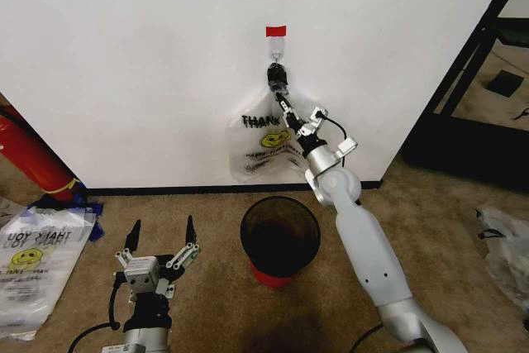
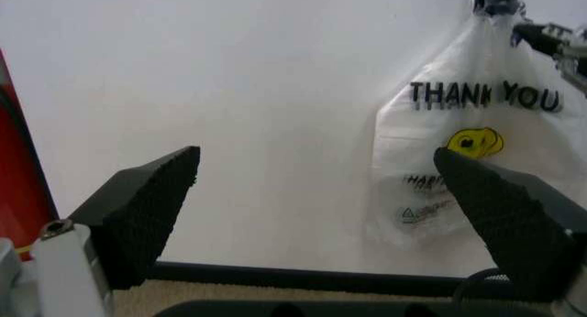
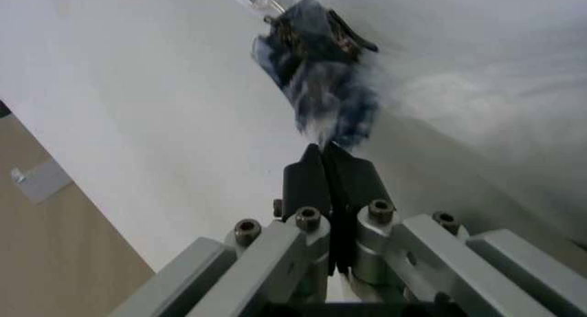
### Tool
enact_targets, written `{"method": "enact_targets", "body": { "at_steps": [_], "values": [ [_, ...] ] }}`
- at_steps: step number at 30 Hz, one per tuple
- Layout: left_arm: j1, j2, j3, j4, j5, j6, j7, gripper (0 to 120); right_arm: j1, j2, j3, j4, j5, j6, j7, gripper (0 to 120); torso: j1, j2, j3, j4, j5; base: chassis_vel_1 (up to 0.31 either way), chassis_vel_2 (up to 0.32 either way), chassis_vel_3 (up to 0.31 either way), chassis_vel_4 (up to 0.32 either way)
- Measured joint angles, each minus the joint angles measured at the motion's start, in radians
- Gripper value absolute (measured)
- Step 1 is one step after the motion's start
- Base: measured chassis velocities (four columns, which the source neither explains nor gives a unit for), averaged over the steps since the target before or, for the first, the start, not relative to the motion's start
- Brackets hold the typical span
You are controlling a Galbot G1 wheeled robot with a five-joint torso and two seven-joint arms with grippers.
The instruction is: Pick up the garbage bag from the wall and place it over the trash bin.
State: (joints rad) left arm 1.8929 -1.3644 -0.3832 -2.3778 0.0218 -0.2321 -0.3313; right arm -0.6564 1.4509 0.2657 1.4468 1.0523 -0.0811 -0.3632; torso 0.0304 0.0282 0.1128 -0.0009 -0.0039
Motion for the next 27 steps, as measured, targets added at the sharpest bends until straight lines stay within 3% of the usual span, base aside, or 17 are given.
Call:
{"method": "enact_targets", "body": {
  "at_steps": [27],
  "values": [
    [-0.015, 0.022, 0.046, 0.005, 0.001, -0.016, -0.009, 100, -0.321, -0.065, 0.025, 0.254, -0.110, 0.002, -0.021, 0, 0.000, 0.000, 0.000, 0.0001, 0.0000, 0.000, 0.000, 0.000, 0.000]
  ]
}}
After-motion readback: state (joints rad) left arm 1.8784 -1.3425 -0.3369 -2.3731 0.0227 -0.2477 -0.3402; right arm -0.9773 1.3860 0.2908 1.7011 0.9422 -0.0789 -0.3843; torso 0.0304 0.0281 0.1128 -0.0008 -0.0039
